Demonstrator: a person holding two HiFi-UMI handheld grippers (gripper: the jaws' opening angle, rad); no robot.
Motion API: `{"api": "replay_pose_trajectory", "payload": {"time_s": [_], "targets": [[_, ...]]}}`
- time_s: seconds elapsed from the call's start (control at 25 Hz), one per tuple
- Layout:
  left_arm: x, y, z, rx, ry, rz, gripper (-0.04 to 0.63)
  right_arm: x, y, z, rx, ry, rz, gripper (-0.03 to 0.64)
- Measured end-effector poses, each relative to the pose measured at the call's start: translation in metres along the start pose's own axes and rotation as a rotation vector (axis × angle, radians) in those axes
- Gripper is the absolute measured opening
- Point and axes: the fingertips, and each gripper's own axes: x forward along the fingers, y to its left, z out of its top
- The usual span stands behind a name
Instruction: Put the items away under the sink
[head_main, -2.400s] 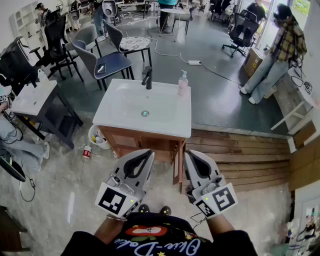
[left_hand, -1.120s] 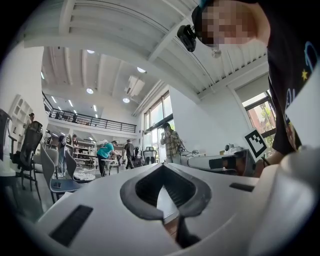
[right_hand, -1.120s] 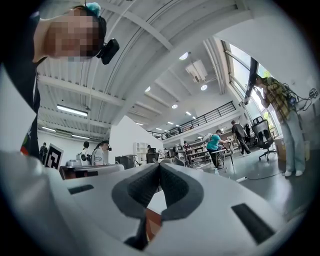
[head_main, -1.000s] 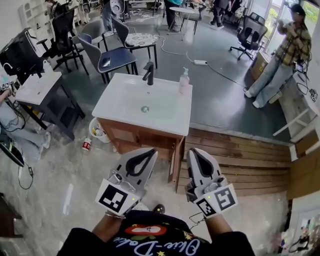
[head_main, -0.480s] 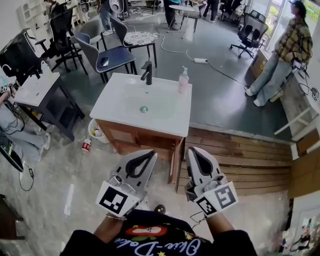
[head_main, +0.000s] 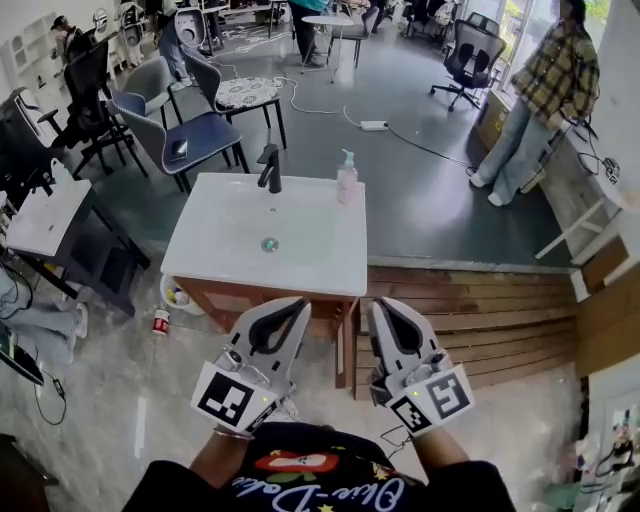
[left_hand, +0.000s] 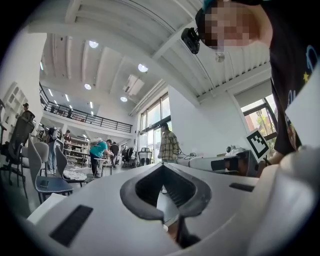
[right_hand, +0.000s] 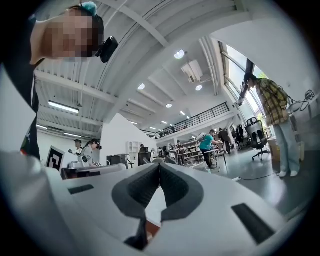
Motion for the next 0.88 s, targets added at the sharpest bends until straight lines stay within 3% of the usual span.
{"api": "replay_pose_trajectory", "payload": {"time_s": [0.88], "targets": [[0.034,0.089,-0.015,-0.048,-0.008,-0.08,0.003,0.086,-0.02,-0.015,0.014,0.019,-0.119,0.008]]}}
